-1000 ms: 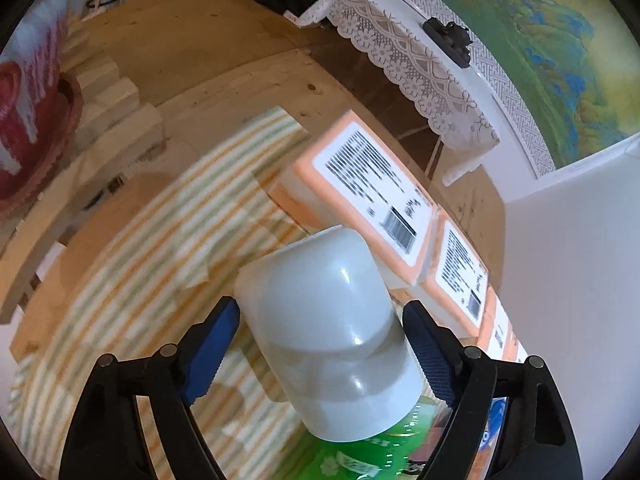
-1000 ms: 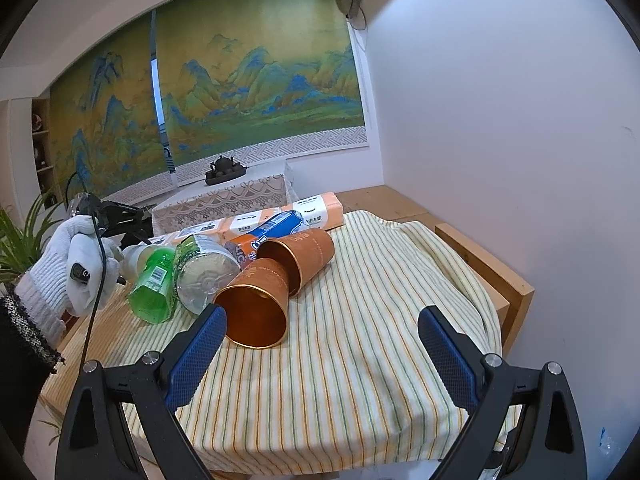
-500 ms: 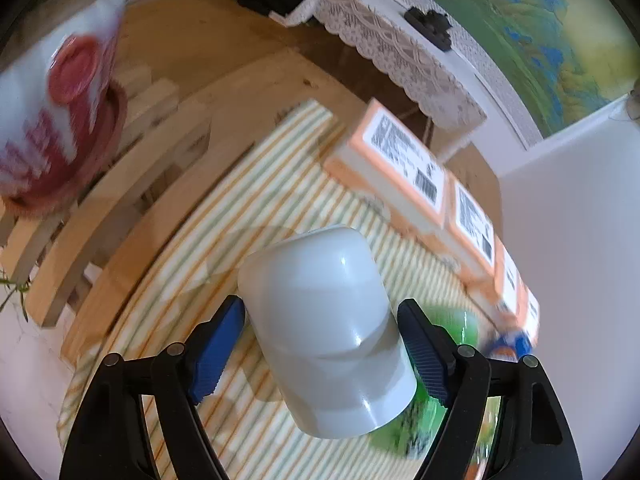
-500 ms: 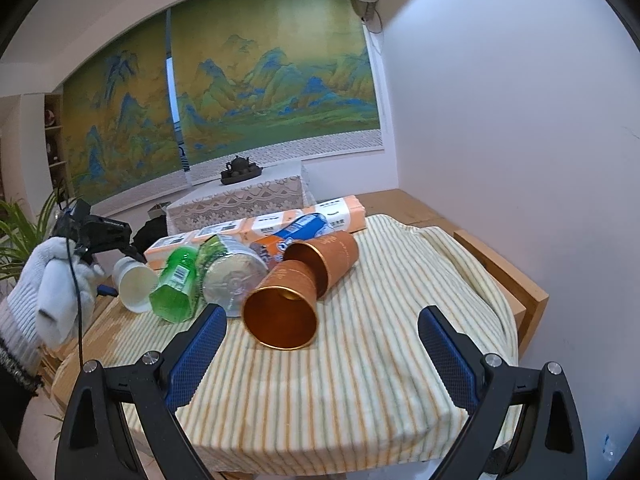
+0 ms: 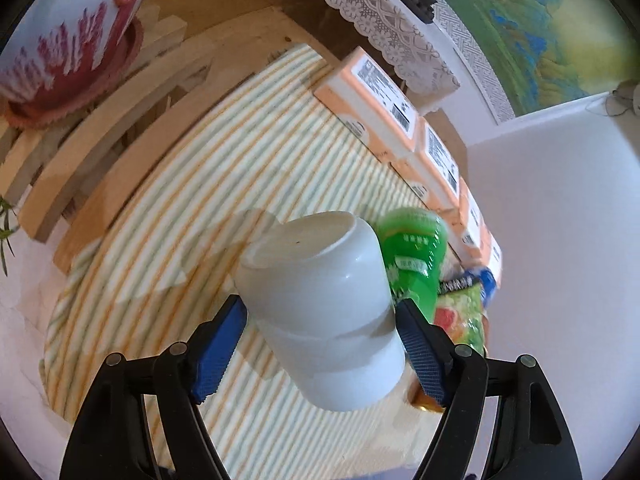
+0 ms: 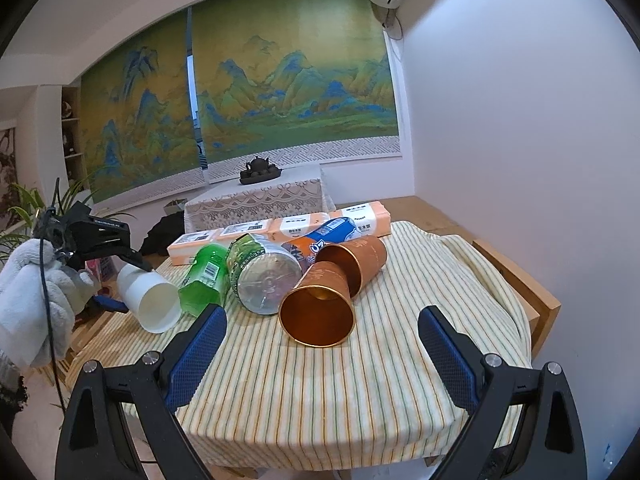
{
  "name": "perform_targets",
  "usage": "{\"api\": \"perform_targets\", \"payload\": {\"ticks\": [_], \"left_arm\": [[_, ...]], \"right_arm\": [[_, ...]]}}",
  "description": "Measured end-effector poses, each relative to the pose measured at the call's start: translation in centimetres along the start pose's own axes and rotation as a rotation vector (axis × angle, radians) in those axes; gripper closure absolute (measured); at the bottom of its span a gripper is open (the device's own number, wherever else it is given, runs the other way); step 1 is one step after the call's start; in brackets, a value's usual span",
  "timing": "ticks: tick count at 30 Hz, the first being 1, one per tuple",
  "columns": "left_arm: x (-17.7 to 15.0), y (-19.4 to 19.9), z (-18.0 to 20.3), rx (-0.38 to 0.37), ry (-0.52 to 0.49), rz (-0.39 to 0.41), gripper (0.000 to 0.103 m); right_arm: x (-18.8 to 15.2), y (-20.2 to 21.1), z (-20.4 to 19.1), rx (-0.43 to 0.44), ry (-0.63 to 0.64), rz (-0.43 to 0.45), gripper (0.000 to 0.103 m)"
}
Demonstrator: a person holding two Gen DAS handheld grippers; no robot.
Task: Flip cup upside down
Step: 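Lift the white cup with the left tool toward the right tool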
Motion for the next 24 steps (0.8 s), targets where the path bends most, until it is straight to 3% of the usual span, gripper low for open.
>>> {"api": "perform_targets", "payload": {"ticks": [5, 13, 19, 21, 24], "left_arm": [[-1.0, 1.2, 0.3, -0.052, -0.020, -0.017, 0.024], [-2.5, 0.8, -2.8, -0.085, 0.070, -0.077, 0.024], [-2.8, 1.7, -1.7, -0.073, -0.057, -0.042, 0.021], [-2.8, 1.6, -1.5, -0.080, -0.079, -0.041, 0.015], [-2.6, 1.4, -1.6, -0.065, -0.089, -0.028, 0.015]], "right_arm": [[-0.1, 0.1, -0.1, -0.002, -0.005, -0.004, 0.008], [0.0, -0.2, -0.5, 0.016, 0.016, -0.005, 0.008], [0.9, -1.2, -2.1, 0.094, 0.044, -0.022, 0.008], [1.4, -1.6, -3.3, 0.139, 0.085, -0.025, 0.008], [2.1, -2.4, -4.8, 0.206, 0.129, -0.044, 0.008]]}}
Point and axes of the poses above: each gripper's, at about its wrist camera, not at the fingertips, and y roughly against the way its jaws point, z to its right, x to its top, the point moved 2 cm from there along -y, roughly the way its jaws point, and after that the axes turned 14 degrees about z, right-handed, at the moved point
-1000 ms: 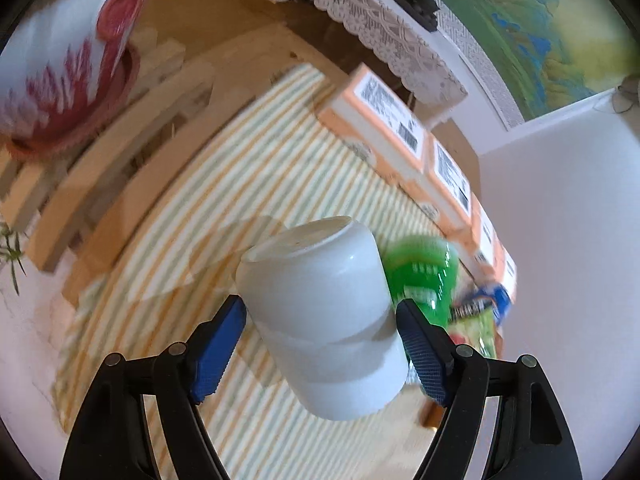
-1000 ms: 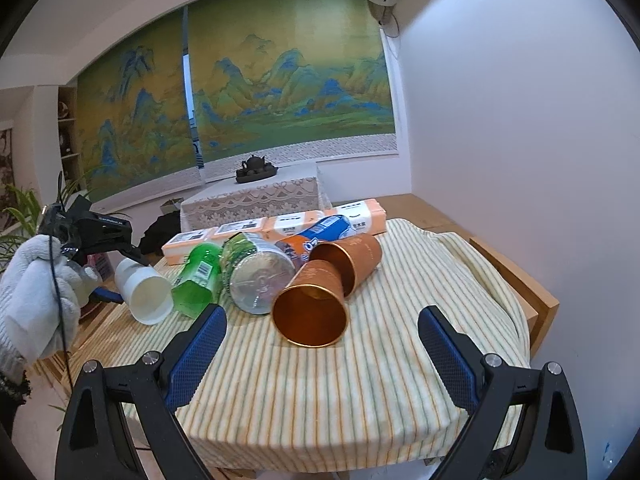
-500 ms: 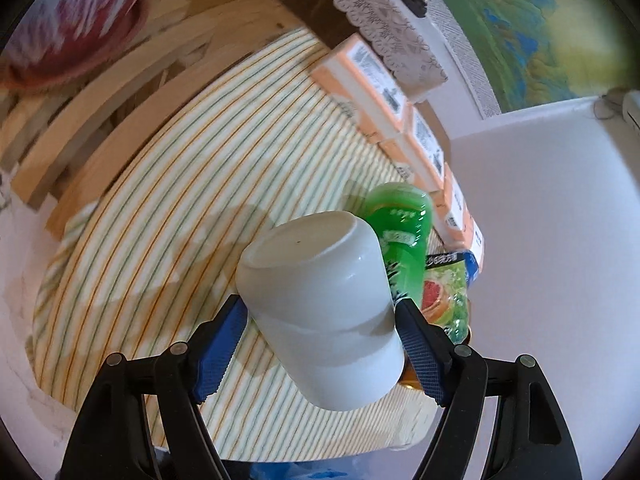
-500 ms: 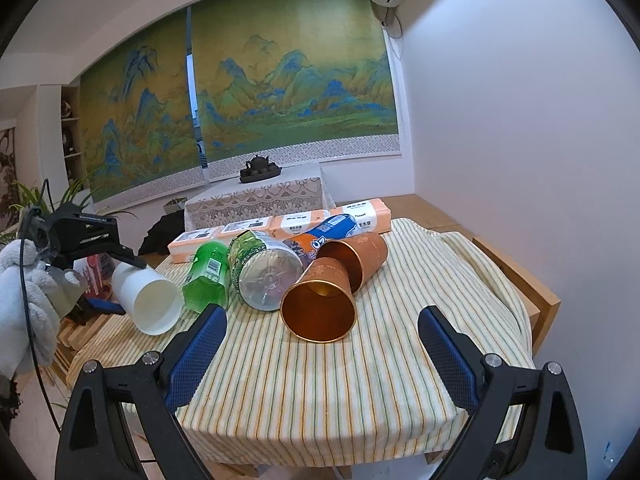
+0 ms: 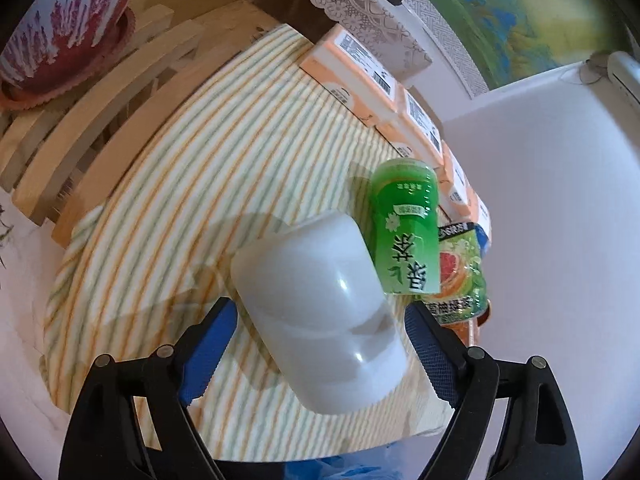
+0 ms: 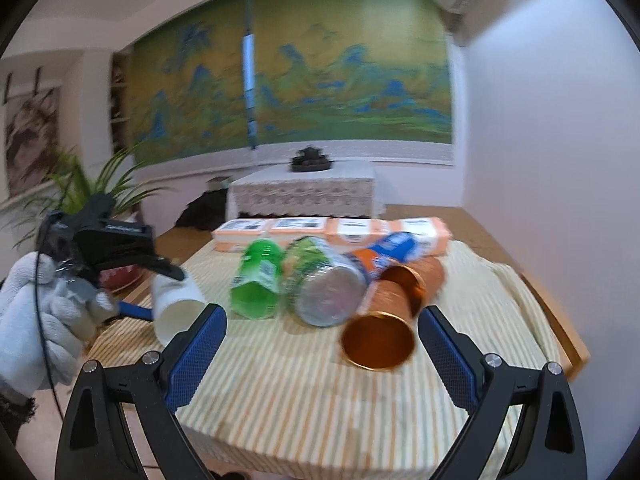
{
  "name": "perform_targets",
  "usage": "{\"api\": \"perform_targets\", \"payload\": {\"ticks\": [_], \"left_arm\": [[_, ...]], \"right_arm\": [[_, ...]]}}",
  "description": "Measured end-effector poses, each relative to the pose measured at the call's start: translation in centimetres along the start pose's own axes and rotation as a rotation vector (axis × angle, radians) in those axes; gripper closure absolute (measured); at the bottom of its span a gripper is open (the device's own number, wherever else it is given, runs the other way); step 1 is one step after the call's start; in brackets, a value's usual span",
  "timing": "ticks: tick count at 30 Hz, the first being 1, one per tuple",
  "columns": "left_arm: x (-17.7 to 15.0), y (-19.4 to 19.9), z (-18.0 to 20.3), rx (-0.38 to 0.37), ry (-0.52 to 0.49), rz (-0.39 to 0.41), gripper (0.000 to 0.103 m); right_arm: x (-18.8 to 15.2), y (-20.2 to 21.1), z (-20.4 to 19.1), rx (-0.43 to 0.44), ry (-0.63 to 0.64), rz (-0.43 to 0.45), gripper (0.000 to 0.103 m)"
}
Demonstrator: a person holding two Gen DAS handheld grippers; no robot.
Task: Flip cup upside down
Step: 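Lift the white cup with the left tool toward the right tool, then close the right tool on the white cup while the left tool releases it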
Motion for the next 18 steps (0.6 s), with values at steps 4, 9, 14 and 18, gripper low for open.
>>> {"api": "perform_targets", "payload": {"ticks": [4, 9, 14, 18], "left_arm": [[0.1, 0.2, -0.4, -0.011, -0.004, 0.009, 0.010], [0.0, 1.8, -0.6, -0.019, -0.053, 0.055, 0.009], [-0.7, 4.1, -1.5, -0.014, -0.102, 0.101, 0.009], [-2.5, 6.9, -2.2, 0.019, -0.211, 0.170, 0.009]], "right_arm": [[0.5, -1.7, -1.2, 0.087, 0.021, -0.052, 0.008], [0.9, -4.1, -2.2, 0.166, 0.036, -0.124, 0.008], [2.1, -7.7, -3.1, 0.266, -0.015, -0.239, 0.008], [3.3, -10.1, -5.8, 0.322, 0.085, -0.290, 0.008]]}}
Point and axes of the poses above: each gripper's, at about its wrist camera, not at the fingertips, and y roughly against the way its jaws point, z to its right, x to its top, the point moved 2 cm from there along -y, roughly the way its jaws point, and after that the axes turned 14 degrees about z, right-handed, at the moved point
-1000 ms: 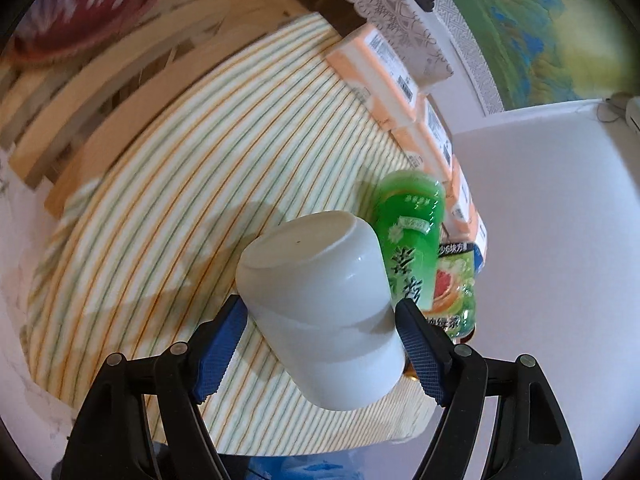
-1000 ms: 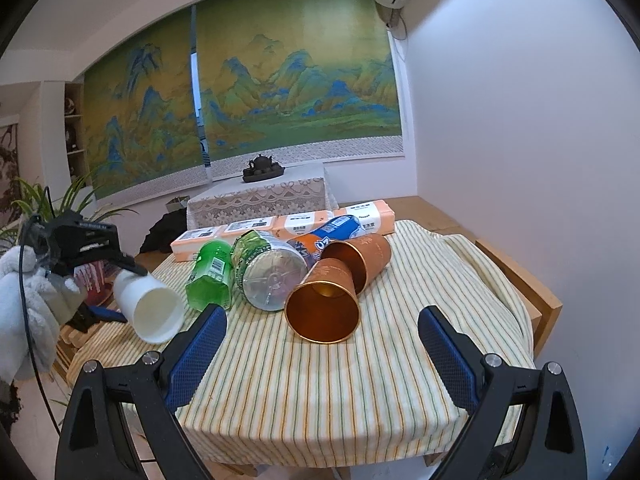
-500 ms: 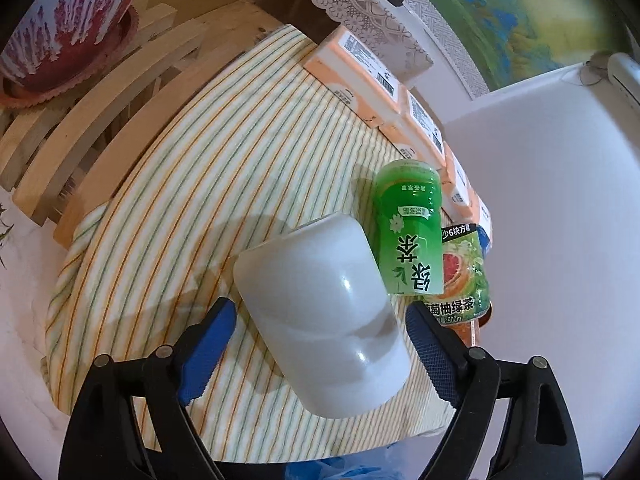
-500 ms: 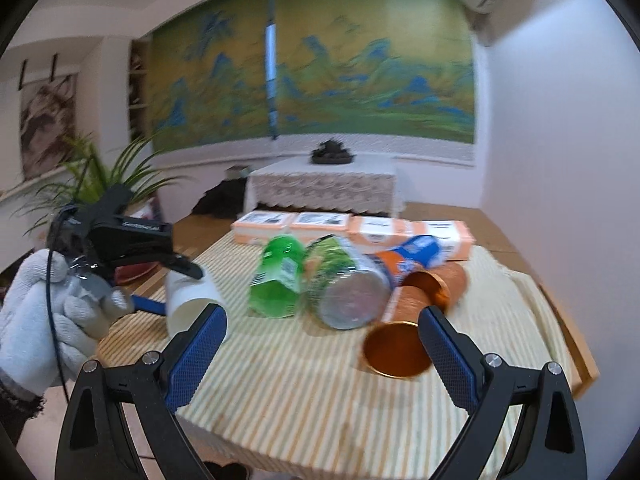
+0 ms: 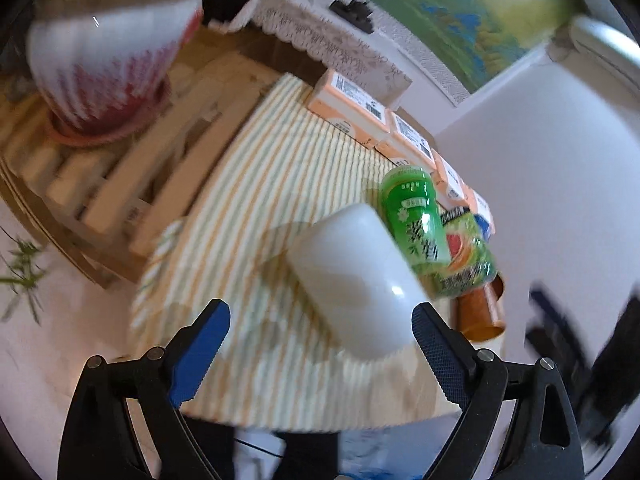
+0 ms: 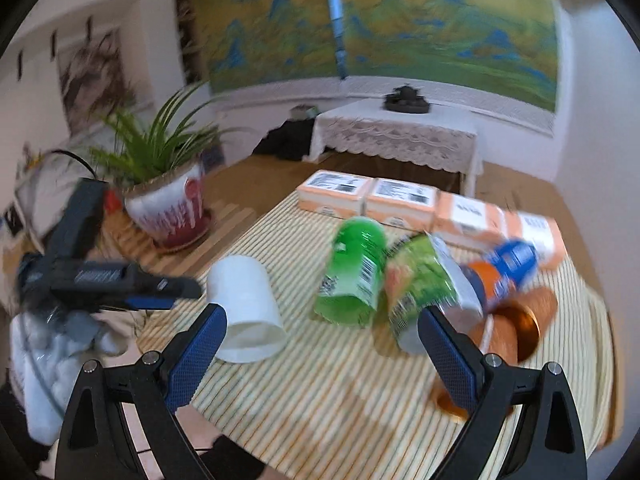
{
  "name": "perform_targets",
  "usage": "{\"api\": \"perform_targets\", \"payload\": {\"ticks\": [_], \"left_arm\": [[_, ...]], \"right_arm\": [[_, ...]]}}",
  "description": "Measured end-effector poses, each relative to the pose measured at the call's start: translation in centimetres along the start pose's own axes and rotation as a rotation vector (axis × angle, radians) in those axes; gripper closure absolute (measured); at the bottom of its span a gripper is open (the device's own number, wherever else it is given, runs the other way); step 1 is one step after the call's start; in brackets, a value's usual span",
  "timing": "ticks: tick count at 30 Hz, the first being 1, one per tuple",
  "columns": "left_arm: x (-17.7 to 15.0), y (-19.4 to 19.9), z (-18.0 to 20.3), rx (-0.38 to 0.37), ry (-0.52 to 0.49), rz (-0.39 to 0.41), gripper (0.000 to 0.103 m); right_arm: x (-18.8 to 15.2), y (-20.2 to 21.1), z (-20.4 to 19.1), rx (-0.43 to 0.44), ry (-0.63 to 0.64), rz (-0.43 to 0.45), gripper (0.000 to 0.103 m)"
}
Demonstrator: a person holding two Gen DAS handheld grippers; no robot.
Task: Flip cup upside down
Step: 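Close the right tool on the white cup while the left tool releases it, then rotate the white cup in the right tool so its opening faces down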
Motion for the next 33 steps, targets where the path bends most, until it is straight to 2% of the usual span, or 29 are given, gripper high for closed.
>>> {"api": "perform_targets", "payload": {"ticks": [5, 8, 11, 18, 29, 33], "left_arm": [[-2.7, 4.0, -0.6, 0.069, -0.150, 0.088, 0.008], [-3.8, 5.8, -1.1, 0.089, -0.184, 0.124, 0.008], [-5.0, 6.9, -1.6, 0.088, -0.185, 0.135, 0.008], [-7.2, 7.8, -2.3, 0.102, -0.227, 0.125, 0.007], [-7.2, 8.9, -3.4, 0.112, -0.207, 0.147, 0.007], [-7.0, 9.0, -3.7, 0.112, -0.195, 0.152, 0.008]], "right_arm": [[1.6, -4.0, -3.3, 0.115, 0.078, -0.122, 0.008], [1.8, -6.5, -4.9, 0.149, 0.104, -0.199, 0.008], [1.6, -8.9, -6.3, 0.176, 0.130, -0.285, 0.008], [1.0, -13.5, -8.4, 0.216, 0.194, -0.424, 0.009], [0.1, -16.8, -11.0, 0.201, 0.344, -0.542, 0.009], [-0.2, -17.3, -11.4, 0.187, 0.370, -0.576, 0.013]]}}
Point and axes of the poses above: each gripper's, at about its wrist camera, not at the fingertips, and y roughly against the way its jaws point, z to its right, x to its top, the point moved 2 cm from there along -y, roughly the way its jaws point, and after that the axes turned 14 degrees about z, right-handed, at the moved point
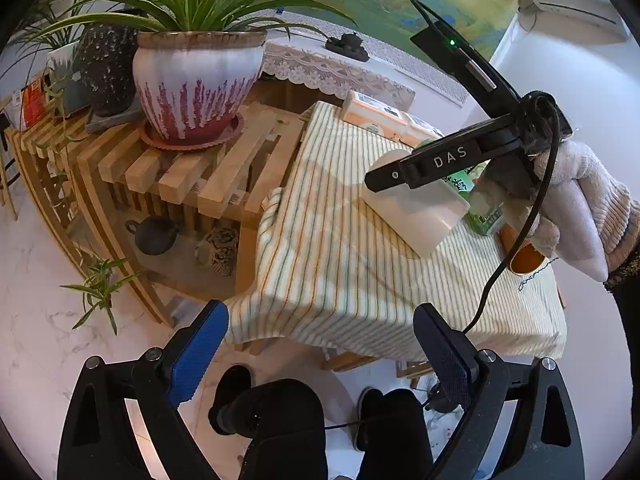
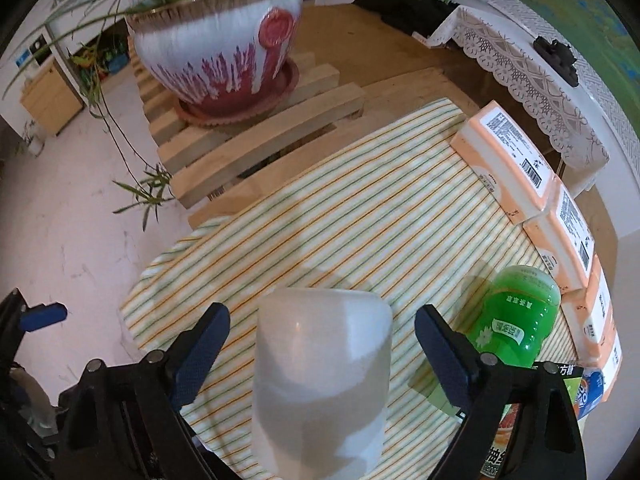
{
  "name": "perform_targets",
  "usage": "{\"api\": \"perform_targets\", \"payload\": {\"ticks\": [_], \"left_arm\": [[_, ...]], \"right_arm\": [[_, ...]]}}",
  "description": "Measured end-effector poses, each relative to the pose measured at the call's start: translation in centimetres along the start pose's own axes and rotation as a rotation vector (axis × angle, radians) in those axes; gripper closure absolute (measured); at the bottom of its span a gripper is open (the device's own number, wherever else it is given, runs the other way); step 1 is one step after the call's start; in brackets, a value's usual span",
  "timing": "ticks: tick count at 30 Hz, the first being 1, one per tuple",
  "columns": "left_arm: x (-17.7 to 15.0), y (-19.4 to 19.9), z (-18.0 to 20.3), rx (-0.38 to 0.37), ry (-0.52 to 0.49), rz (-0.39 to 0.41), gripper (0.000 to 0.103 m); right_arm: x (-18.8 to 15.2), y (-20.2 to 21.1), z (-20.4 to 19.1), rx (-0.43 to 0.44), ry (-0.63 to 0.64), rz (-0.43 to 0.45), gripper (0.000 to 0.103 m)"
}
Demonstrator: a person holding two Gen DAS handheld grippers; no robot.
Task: Flip cup upside down
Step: 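Rotate the white cup in the right tool so its opening faces down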
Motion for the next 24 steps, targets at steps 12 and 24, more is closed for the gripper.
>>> {"api": "perform_targets", "payload": {"ticks": [12, 24], "left_arm": [[0.3, 0.2, 0.0, -0.006, 0.006, 0.011, 0.007], [0.2, -0.1, 1.6, -0.040, -0.015, 0.015, 0.007]], "right_arm": [[-0.8, -0.5, 0.0, -0.008, -0.036, -0.032, 0.033], [-5.8, 7.7, 1.8, -0.061, -0.201, 0.302, 0.033]]}}
Point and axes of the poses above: each gripper's, at about its wrist camera, not at the fingertips, and y roughly against the way its jaws point, z to its right, x to its top, the point moved 2 cm from there along -y, roughly the way its jaws point, and after that the axes turned 14 degrees about z, right-handed, at the moved point
